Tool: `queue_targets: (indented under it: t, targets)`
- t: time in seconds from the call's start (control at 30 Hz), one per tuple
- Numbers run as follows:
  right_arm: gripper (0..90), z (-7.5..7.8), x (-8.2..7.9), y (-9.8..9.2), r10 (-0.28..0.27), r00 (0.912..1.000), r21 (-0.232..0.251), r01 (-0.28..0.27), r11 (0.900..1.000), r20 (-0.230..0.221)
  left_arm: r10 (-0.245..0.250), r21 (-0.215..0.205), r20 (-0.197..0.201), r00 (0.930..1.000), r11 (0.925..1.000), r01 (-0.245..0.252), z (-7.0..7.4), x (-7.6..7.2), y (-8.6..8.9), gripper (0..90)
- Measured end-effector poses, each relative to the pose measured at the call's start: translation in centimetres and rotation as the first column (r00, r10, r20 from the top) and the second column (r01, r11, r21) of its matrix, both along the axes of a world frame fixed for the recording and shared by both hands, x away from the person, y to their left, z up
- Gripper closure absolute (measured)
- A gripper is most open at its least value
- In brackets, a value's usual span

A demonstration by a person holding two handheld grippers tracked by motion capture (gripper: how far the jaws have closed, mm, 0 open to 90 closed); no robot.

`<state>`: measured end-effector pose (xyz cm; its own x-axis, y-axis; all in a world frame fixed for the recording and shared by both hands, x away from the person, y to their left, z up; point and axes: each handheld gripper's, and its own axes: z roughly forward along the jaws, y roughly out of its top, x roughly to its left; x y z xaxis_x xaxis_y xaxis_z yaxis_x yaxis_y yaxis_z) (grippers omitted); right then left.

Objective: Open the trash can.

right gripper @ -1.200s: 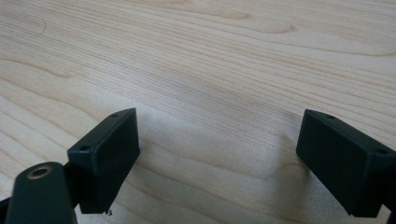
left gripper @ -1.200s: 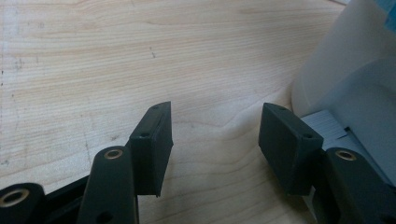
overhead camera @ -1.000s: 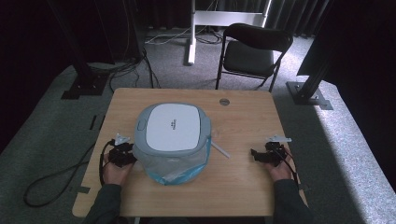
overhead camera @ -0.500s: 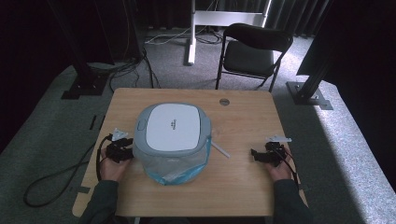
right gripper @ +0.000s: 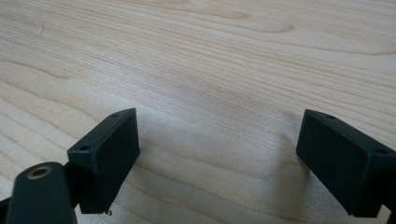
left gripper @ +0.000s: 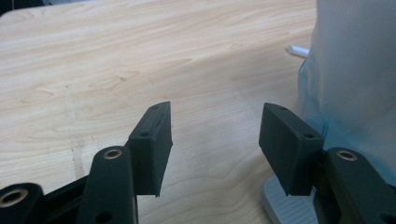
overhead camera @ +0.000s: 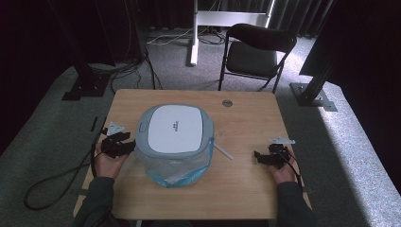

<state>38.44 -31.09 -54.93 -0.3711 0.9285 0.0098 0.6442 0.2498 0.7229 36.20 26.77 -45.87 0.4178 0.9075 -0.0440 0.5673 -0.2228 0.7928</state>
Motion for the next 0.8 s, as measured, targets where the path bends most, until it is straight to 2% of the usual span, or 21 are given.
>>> queue_targets:
  t: [0.13, 0.27, 0.47, 0.67, 0.8]
  targets:
    - [12.2, 0.0, 0.0, 0.0, -0.001, 1.0, 0.0, 0.001, 1.0, 0.0, -0.021, -0.015, 0.002, 0.9998, 0.9997, 0.021, 0.9, -0.1, 0.0, 44.2]
    - [12.2, 0.0, 0.0, 0.0, -0.001, 1.0, 0.0, 0.001, 1.0, 0.0, -0.034, -0.009, 0.008, 0.9994, 0.9994, 0.034, 1.9, -0.3, 0.2, 44.2]
    - [12.2, 0.0, 0.0, 0.0, -0.002, 1.0, 0.0, 0.002, 1.0, 0.0, -0.038, -0.005, 0.039, 0.9985, 0.9993, 0.038, 3.8, -0.5, 0.3, 44.2]
    - [12.2, 0.0, 0.0, 0.0, -0.001, 1.0, 0.0, 0.001, 1.0, 0.001, -0.053, -0.021, 0.061, 0.9967, 0.9983, 0.054, 5.7, -0.6, 0.3, 44.1]
    - [12.2, 0.0, 0.0, 0.0, -0.001, 1.0, -0.001, 0.001, 1.0, 0.002, -0.063, -0.011, 0.072, 0.9954, 0.9979, 0.064, 7.0, -0.6, 0.0, 44.1]
